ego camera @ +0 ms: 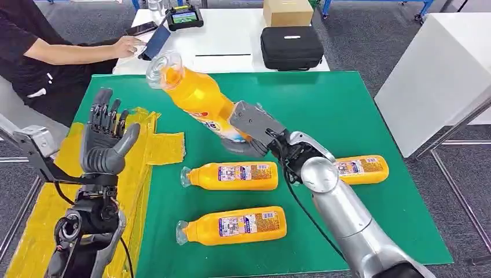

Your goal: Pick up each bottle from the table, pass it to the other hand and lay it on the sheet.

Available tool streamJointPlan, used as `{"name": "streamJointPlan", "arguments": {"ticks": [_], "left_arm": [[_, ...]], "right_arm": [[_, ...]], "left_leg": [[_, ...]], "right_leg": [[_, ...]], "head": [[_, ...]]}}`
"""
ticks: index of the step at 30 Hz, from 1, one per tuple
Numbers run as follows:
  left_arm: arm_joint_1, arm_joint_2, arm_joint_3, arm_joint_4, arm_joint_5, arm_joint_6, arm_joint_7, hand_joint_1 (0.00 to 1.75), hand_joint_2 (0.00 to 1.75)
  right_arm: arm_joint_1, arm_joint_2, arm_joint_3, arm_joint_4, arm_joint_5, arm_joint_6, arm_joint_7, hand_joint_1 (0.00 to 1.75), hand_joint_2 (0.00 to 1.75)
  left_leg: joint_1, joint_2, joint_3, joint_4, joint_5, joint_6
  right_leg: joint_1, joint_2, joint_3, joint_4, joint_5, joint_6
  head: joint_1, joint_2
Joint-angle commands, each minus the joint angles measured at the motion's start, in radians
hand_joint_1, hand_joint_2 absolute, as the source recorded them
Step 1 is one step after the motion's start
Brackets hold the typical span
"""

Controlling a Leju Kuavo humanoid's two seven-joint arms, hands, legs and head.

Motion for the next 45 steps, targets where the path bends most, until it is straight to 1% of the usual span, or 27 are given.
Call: {"name": "streamJointPlan", "arguments": {"ticks": [1, 4, 5, 6, 8, 11, 15, 19, 22, 27, 29, 32, 33, 34, 37, 39, 40, 41, 43, 44, 45], "left_arm": [[-0.044, 0.009, -0.032, 0.054, -0.001, 0.021, 0.002, 0.0, 1.75], [-0.045, 0.013, -0.037, 0.053, 0.002, 0.023, -0.001, 0.0, 1.75], [-0.047, 0.013, -0.04, 0.051, 0.011, 0.024, -0.006, 0.0, 1.75], [-0.052, 0.016, -0.046, 0.05, 0.018, 0.022, -0.012, 0.0, 1.75], [-0.06, 0.02, -0.055, 0.05, 0.024, 0.021, -0.012, 0.0, 1.75], [-0.06, 0.02, -0.055, 0.05, 0.024, 0.021, -0.012, 0.0, 1.75], [-0.071, 0.03, -0.078, 0.052, 0.08, 0.003, -0.002, 0.0, 1.75], [-0.085, 0.032, -0.14, 0.046, 0.155, -0.044, 0.026, 0.0, 1.75], [-0.098, 0.022, -0.186, 0.05, 0.173, -0.047, 0.037, 0.0, 1.75], [-0.101, 0.028, -0.19, 0.05, 0.178, -0.048, 0.04, 0.0, 1.75], [-0.12, 0.027, -0.218, 0.06, 0.188, -0.062, 0.052, 0.0, 1.75], [-0.164, 0.004, -0.259, 0.09, 0.204, -0.068, 0.074, 0.0, 1.75], [-0.178, -0.006, -0.271, 0.101, 0.221, -0.07, 0.091, 0.0, 1.75], [-0.189, -0.013, -0.282, 0.11, 0.239, -0.074, 0.106, 0.0, 1.75], [-0.213, -0.02, -0.313, 0.135, 0.25, -0.076, 0.119, 0.0, 1.75], [-0.232, -0.028, -0.336, 0.16, 0.265, -0.074, 0.13, 0.0, 1.75], [-0.24, -0.032, -0.345, 0.168, 0.266, -0.072, 0.131, 0.0, 1.75], [-0.245, -0.035, -0.349, 0.171, 0.268, -0.071, 0.133, 0.0, 1.75], [-0.259, -0.036, -0.36, 0.174, 0.269, -0.069, 0.139, 0.0, 1.75], [-0.267, -0.032, -0.368, 0.176, 0.256, -0.064, 0.144, 0.0, 1.75], [-0.273, -0.027, -0.376, 0.177, 0.238, -0.059, 0.147, 0.0, 1.75]], "right_arm": [[-0.093, 0.017, 0.073, 0.079, -0.003, 0.0, 0.018, 1.75, 1.75], [-0.098, 0.014, 0.081, 0.082, 0.002, 0.0, 0.022, 1.75, 1.75], [-0.106, 0.018, 0.086, 0.091, 0.004, 0.0, 0.027, 1.75, 1.75], [-0.117, 0.022, 0.095, 0.106, 0.011, 0.0, 0.035, 1.75, 1.75], [-0.132, 0.031, 0.107, 0.135, 0.024, -0.001, 0.046, 1.75, 1.75], [-0.132, 0.031, 0.107, 0.135, 0.024, -0.001, 0.046, 1.75, 1.75], [-0.16, 0.044, 0.139, 0.188, 0.061, -0.001, 0.051, 1.75, 1.75], [-0.203, 0.065, 0.159, 0.262, 0.085, -0.004, 0.045, 1.75, 1.75], [-0.209, 0.069, 0.161, 0.289, 0.091, -0.012, 0.036, 1.75, 1.75], [-0.207, 0.067, 0.16, 0.286, 0.091, -0.013, 0.035, 1.75, 1.75], [-0.206, 0.066, 0.162, 0.291, 0.093, -0.015, 0.032, 1.75, 1.75], [-0.202, 0.071, 0.167, 0.292, 0.095, -0.019, 0.022, 1.75, 1.75], [-0.201, 0.073, 0.171, 0.286, 0.098, -0.021, 0.02, 1.75, 1.75], [-0.2, 0.074, 0.173, 0.279, 0.098, -0.022, 0.02, 1.75, 1.75], [-0.198, 0.076, 0.164, 0.264, 0.097, -0.035, 0.026, 1.75, 1.75], [-0.193, 0.075, 0.163, 0.24, 0.096, -0.036, 0.027, 1.75, 1.75], [-0.186, 0.075, 0.164, 0.224, 0.093, -0.035, 0.031, 1.71, 1.75], [-0.183, 0.075, 0.167, 0.216, 0.091, -0.033, 0.033, 1.73, 1.75], [-0.172, 0.074, 0.18, 0.187, 0.091, -0.027, 0.04, 1.62, 1.75], [-0.164, 0.071, 0.188, 0.167, 0.092, -0.025, 0.044, 1.64, 1.75], [-0.16, 0.069, 0.19, 0.161, 0.092, -0.024, 0.046, 1.62, 1.75]], "left_leg": [[0.0, 0.001, 0.002, 0.001, -0.001, -0.002], [0.0, 0.001, 0.004, 0.001, -0.002, -0.004], [0.0, 0.0, 0.001, 0.0, 0.0, -0.002], [0.0, 0.001, 0.002, 0.001, -0.001, -0.003], [0.0, 0.001, 0.0, 0.0, 0.0, -0.001], [0.0, 0.001, 0.001, 0.0, 0.0, -0.002], [0.0, 0.001, 0.002, 0.0, -0.001, -0.002], [0.0, 0.002, 0.002, 0.001, -0.001, -0.003], [0.0, 0.001, 0.001, 0.0, 0.0, -0.002], [0.0, 0.0, 0.002, 0.001, -0.001, -0.003], [0.0, 0.0, 0.0, 0.0, 0.0, -0.001], [0.0, -0.002, 0.002, 0.001, -0.001, -0.003], [0.0, -0.003, 0.0, 0.001, 0.0, -0.002], [0.0, -0.003, 0.002, 0.001, -0.001, -0.003], [0.0, -0.001, -0.001, 0.001, 0.0, -0.001], [0.0, -0.002, 0.0, 0.001, 0.0, -0.002], [0.0, -0.003, 0.0, 0.001, 0.0, -0.002], [0.0, -0.003, 0.0, 0.001, 0.0, -0.002], [0.0, -0.002, 0.001, 0.001, 0.0, -0.002], [0.0, -0.001, -0.001, 0.001, 0.0, -0.001], [0.0, -0.002, 0.001, 0.001, -0.001, -0.002]], "right_leg": [[0.0, 0.002, 0.002, 0.001, -0.001, -0.002], [0.0, 0.002, 0.004, 0.002, -0.002, -0.003], [0.0, 0.001, 0.001, 0.001, -0.001, -0.001], [0.0, 0.002, 0.002, 0.001, -0.001, -0.002], [0.0, 0.001, 0.0, 0.001, 0.0, -0.001], [0.0, 0.002, 0.0, 0.0, 0.0, -0.001], [0.0, 0.002, 0.002, 0.001, -0.001, -0.002], [0.0, 0.003, 0.002, 0.001, -0.001, -0.002], [0.0, 0.001, 0.001, 0.0, 0.0, -0.001], [0.0, 0.002, 0.003, 0.001, -0.001, -0.002], [0.0, 0.001, 0.0, 0.0, 0.0, -0.001], [0.0, -0.001, 0.003, 0.002, -0.002, -0.002], [0.0, -0.002, 0.001, 0.001, -0.001, -0.001], [0.0, -0.001, 0.002, 0.002, -0.002, -0.002], [0.0, 0.0, 0.0, 0.0, 0.0, -0.001], [0.0, -0.001, 0.001, 0.001, -0.001, -0.001], [0.0, -0.002, 0.001, 0.001, -0.002, -0.002], [0.0, -0.002, 0.001, 0.001, -0.001, -0.001], [0.0, -0.001, 0.001, 0.001, -0.001, -0.001], [0.0, -0.001, 0.0, 0.0, -0.001, -0.001], [0.0, -0.001, 0.002, 0.001, -0.002, -0.001]], "head": [[0.0, 0.0], [0.0, 0.0], [0.0, 0.0], [0.0, 0.0], [0.0, 0.0], [0.0, 0.0], [0.0, 0.0], [0.0, 0.0], [0.0, 0.0], [0.0, 0.0], [0.0, 0.0], [0.0, 0.0], [0.0, 0.0], [0.0, 0.0], [0.0, 0.0], [0.0, 0.0], [0.0, 0.0], [0.0, 0.0], [0.0, 0.0], [0.0, 0.0], [0.0, 0.0]]}}
